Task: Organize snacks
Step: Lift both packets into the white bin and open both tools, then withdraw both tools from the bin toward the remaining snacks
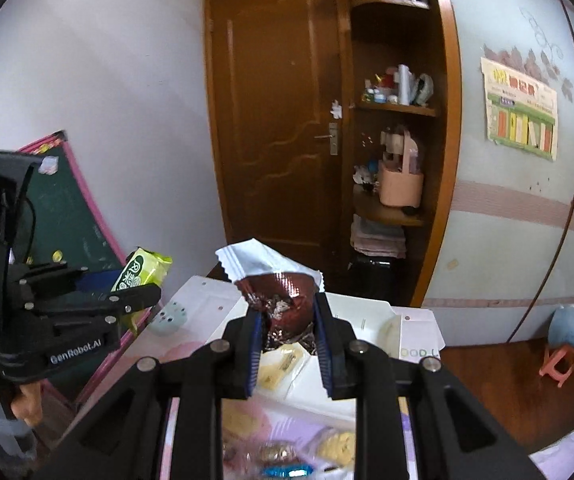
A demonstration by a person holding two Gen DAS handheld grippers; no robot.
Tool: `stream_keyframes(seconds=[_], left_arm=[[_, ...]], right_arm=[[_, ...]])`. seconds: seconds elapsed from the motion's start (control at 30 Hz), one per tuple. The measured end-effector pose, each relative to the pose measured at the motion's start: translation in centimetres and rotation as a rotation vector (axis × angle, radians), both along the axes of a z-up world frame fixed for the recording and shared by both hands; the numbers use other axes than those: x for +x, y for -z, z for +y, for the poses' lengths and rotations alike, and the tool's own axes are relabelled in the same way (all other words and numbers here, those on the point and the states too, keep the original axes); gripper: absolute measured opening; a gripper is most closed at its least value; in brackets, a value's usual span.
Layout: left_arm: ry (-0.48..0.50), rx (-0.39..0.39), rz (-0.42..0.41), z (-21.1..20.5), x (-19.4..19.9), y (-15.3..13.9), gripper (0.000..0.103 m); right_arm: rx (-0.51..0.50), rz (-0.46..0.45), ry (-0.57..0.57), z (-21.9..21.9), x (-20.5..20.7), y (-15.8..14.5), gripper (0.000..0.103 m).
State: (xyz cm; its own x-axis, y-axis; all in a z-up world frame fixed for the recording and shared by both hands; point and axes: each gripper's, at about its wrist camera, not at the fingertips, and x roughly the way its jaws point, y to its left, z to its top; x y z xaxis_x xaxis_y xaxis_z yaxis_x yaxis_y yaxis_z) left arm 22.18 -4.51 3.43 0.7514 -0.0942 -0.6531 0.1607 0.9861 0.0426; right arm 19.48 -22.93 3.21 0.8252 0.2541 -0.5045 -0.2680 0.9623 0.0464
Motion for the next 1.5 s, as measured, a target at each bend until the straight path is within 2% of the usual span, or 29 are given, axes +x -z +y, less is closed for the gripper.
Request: stream_keyframes(seconds=[0.17,0.33,0.63,0.67,0.7,0.73,0.77,0.8,0.83,1.0,1.13,1.37,1.5], left_arm=[[-0.029,-0.028,0.005,-0.4,4.9,1.7,0.035],[-0.044,-0.043,0.069,-0.8,9.0,5.1,0.035],[-0.047,-0.015,0.129,-1.9,12.3,9.8,0.036],[-0.048,-0.013,0.132,-1.8,12.4,10.1,0.042],[-0.045,-0.013,0.134,-1.9,12.5,10.4,0.063],[-0.041,-0.016,0.135,-1.8,12.5,10.6,0.079],[-0.053,-0.016,0.125,-1.7,12.5,10.8,0.101],[-0.06,-0.016,0.113,-1.5,12.2,10.8,0.103],[-0.054,-0.016,0.1,-1.5,11.9,10.7,0.103],[-0.05,0.042,0.117,-1.6,10.8,11.1,0.103],[-0.041,0.034,0.114,-1.4,9.0,10.7,0.103],[-0.029,-0.008,0.082,-0.5,5.1,7.9,0.103],[-0.014,0.012,0.037,-0.4,1.7,5.8,0.103]], right_arm=[[-0.016,0.032,0.039,-0.1,4.4,1.0,0.024],[-0.024,0.117,0.08,-0.2,8.4,4.1,0.024],[-0.038,0.306,0.131,-0.8,13.4,10.8,0.026],[-0.033,0.323,0.135,-0.9,13.6,11.3,0.03],[-0.026,0.342,0.135,-1.0,13.9,11.7,0.034],[-0.027,0.364,0.137,-1.1,14.1,12.2,0.042],[-0.031,0.377,0.142,-1.1,14.1,12.5,0.051],[-0.039,0.385,0.153,-1.1,14.0,12.7,0.055],[-0.05,0.384,0.158,-1.1,13.8,12.8,0.059],[-0.058,0.391,0.144,-1.2,12.5,12.8,0.06],[-0.049,0.392,0.142,-1.7,11.5,12.2,0.06],[-0.066,0.376,0.144,-2.1,8.2,10.7,0.06],[-0.091,0.342,0.138,-2.0,5.0,9.0,0.06]])
